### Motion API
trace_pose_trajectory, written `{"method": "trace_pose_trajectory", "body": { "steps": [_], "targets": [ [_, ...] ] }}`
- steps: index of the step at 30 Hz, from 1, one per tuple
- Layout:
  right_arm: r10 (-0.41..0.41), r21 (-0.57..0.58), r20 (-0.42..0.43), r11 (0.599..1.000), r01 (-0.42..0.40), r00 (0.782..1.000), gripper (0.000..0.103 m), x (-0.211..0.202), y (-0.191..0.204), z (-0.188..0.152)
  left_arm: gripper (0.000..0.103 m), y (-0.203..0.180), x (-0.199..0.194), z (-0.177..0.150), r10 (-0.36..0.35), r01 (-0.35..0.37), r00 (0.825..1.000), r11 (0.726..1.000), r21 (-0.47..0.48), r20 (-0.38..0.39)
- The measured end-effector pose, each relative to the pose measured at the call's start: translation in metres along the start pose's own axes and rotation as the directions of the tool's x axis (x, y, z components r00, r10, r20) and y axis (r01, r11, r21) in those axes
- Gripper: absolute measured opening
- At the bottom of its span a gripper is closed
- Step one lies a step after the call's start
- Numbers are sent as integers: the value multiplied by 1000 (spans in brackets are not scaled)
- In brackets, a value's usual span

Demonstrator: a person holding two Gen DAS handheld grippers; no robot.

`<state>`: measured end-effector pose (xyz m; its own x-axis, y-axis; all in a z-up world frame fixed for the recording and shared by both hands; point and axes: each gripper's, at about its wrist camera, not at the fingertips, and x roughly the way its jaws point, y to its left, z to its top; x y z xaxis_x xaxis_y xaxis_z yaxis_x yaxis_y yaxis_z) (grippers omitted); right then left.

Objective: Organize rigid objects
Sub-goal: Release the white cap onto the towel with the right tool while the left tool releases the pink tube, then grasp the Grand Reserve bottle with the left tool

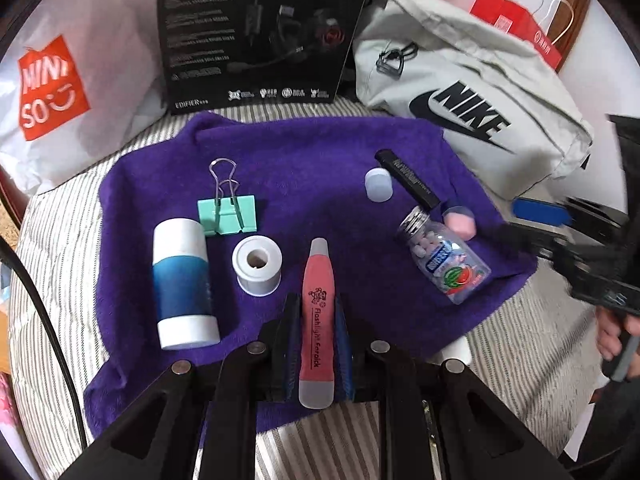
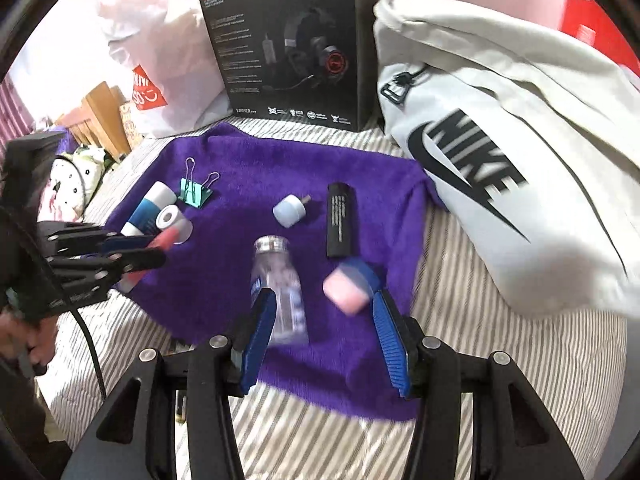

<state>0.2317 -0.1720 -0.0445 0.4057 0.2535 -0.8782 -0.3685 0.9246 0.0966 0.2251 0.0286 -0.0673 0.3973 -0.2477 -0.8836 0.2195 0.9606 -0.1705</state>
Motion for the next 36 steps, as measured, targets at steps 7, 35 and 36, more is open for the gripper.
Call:
{"method": "trace_pose_trajectory", "body": {
  "steps": [7,35,36],
  "targets": [
    [15,31,3,999,-15,1000,50,-17,-1,-23,17,3,18,-1,51,-50,997,999,21,-50],
    [17,162,16,987,-20,1000,57,-70,-16,-105,69,-68,-48,-60,41,-40,996,999,-14,73],
    [19,163,13,986,-21,1000,57,-72,-15,-108,69,-76,-42,-64,31,-30,997,999,-12,67]
  ]
}}
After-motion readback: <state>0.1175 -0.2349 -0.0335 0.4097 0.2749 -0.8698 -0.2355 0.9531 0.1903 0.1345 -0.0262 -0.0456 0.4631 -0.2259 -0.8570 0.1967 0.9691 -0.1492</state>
